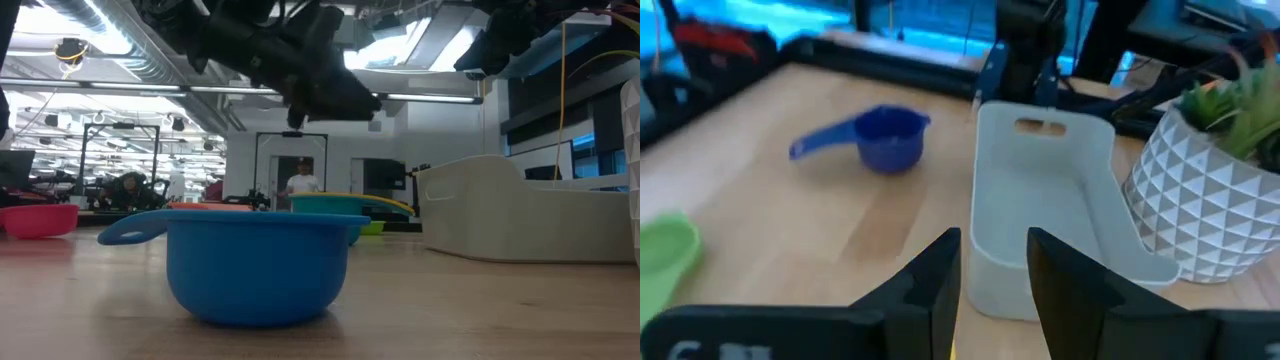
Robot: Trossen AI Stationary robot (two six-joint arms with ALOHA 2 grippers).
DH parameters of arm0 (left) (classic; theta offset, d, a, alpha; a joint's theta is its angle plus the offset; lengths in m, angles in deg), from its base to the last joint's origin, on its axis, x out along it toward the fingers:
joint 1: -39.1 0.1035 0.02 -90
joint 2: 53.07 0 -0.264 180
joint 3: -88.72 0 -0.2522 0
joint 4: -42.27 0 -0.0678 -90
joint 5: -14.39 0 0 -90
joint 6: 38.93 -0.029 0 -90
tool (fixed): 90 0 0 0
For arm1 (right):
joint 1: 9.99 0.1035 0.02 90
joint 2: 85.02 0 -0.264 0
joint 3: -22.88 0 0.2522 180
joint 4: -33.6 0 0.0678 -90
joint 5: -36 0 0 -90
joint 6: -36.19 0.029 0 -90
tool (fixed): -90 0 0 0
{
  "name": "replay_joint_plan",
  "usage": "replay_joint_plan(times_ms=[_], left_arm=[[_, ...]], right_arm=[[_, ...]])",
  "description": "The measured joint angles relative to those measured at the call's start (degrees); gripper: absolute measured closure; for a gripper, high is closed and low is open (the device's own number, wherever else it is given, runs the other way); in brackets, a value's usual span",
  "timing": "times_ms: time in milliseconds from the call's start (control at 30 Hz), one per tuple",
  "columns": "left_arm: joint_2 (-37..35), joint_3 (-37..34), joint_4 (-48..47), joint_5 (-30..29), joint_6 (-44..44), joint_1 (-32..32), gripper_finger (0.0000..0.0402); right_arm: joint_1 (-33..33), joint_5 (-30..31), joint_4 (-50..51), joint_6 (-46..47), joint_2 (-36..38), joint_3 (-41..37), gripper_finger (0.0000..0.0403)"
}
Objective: Nest measuring cups in basket
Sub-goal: Stack the violet measuring cup on top of the yellow measuring cup
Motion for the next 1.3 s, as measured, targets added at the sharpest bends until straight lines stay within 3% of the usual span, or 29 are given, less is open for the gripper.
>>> replay_joint_plan(times_ms=[233,567,700,933,1167,1300], left_arm=[[-5.27,-0.02,-1.11,0.06,-6.51,0.24,0.0291],[-18.48,-0.02,-14.1,-0.23,-12.83,0.37,0.0291],[-24.38,-0.73,-17.68,-3.51,-15.16,0.37,0.0291],[-33.89,-12.53,-13.45,-3.85,-14.37,2.1,0.0291],[-36.63,-24.23,-7.31,-3.89,-10.28,2.8,0.0291],[-36.64,-27.36,-5.54,-3.9,-7.53,2.8,0.0291]], right_arm=[[-0.01,0.02,-0.01,0.15,-0.01,0.0,0.0338],[0.0,0.02,-0.01,0.35,-0.02,0.0,0.0338],[0.01,0.0,-0.02,2.56,-0.01,0.0,0.0338],[0.01,1.1,-0.27,3.24,-0.53,0.0,0.0338],[-0.03,15.29,-0.95,9.67,-3.18,0.0,0.0338],[-1.71,15.86,-0.12,12.38,-5.84,0.0,0.0338]])
